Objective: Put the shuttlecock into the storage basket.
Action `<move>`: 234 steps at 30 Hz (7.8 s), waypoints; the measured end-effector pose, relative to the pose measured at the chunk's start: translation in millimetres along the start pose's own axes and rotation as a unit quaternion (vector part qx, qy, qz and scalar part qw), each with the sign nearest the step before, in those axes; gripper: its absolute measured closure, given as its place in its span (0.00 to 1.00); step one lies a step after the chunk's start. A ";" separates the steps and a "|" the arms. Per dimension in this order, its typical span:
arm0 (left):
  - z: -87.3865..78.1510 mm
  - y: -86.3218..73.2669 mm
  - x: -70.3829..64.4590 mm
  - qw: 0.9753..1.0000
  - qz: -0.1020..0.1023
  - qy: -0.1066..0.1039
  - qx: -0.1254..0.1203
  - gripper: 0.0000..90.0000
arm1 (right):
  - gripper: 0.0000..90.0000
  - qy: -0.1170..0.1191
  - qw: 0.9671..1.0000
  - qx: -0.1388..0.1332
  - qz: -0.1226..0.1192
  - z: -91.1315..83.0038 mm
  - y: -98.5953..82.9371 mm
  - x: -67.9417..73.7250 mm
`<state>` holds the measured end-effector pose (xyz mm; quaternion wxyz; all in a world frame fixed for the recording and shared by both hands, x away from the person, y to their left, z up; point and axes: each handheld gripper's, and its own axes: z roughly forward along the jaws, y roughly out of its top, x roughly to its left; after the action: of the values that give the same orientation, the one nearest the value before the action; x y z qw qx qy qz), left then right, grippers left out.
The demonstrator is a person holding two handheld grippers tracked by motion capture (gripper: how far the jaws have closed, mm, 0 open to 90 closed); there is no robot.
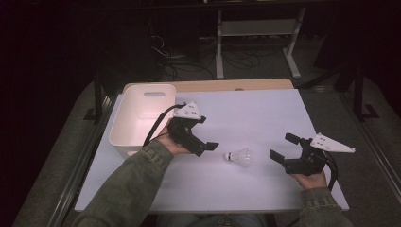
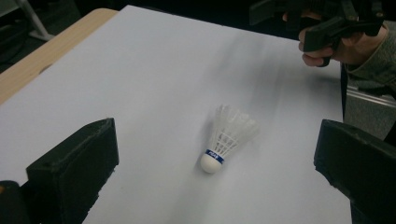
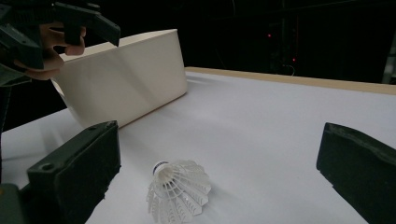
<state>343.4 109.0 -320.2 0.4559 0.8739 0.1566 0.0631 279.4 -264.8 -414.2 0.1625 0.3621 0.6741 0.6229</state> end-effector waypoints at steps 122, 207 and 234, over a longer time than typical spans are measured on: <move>130.6 -44.8 7.9 0.973 0.128 -0.080 0.176 0.71 | 0.00 0.025 0.999 -0.013 0.015 -7.3 -1.9 -1.8; -6.1 20.5 -2.2 0.996 0.020 -0.009 0.082 0.71 | 0.00 0.010 0.999 -0.017 0.026 -8.6 -3.3 -4.0; -64.7 16.5 18.6 0.999 -0.003 0.036 0.033 0.71 | 0.00 0.010 1.000 -0.003 0.020 -6.1 -3.9 -2.3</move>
<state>348.2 156.5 -270.1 0.4213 0.8851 0.1771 0.0879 275.8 -270.6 -417.4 0.1444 0.3683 0.6665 0.6319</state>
